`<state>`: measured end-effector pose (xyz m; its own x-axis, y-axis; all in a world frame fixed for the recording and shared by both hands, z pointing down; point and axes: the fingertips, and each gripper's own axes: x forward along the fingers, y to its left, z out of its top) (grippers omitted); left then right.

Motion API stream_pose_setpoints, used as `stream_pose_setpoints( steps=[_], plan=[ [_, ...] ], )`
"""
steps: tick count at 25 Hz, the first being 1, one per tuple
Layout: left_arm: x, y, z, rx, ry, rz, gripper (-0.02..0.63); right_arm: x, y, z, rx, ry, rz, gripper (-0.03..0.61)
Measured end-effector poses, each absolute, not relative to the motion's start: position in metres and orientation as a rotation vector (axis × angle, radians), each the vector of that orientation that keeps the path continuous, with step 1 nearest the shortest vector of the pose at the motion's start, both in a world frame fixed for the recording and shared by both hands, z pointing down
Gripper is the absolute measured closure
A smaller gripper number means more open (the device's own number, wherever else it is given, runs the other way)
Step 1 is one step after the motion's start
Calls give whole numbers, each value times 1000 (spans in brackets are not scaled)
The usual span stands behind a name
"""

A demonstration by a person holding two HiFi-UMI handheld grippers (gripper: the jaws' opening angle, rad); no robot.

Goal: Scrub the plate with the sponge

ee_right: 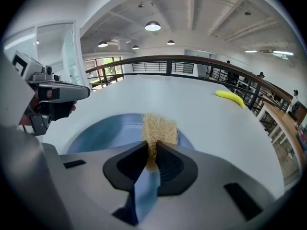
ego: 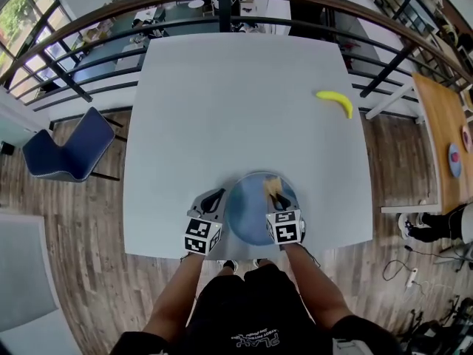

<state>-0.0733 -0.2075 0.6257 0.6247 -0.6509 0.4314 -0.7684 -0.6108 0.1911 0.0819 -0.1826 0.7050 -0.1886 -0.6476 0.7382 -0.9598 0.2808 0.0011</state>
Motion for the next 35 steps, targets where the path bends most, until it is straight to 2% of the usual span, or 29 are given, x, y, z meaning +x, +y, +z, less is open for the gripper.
stream_pose_setpoints(
  steps=[11,24,35],
  plan=[
    [-59,-203,627,2551,-1081,490,601,84,-178,691,1447,-1913,585,522],
    [-74,-182,623,2512,-1109,461,601,-15,-154,679,1190,-2115,487,522],
    [-105,-167,630,2383,-1180,376,601,-46,-137,691,1069,-2106,499,522]
  ],
)
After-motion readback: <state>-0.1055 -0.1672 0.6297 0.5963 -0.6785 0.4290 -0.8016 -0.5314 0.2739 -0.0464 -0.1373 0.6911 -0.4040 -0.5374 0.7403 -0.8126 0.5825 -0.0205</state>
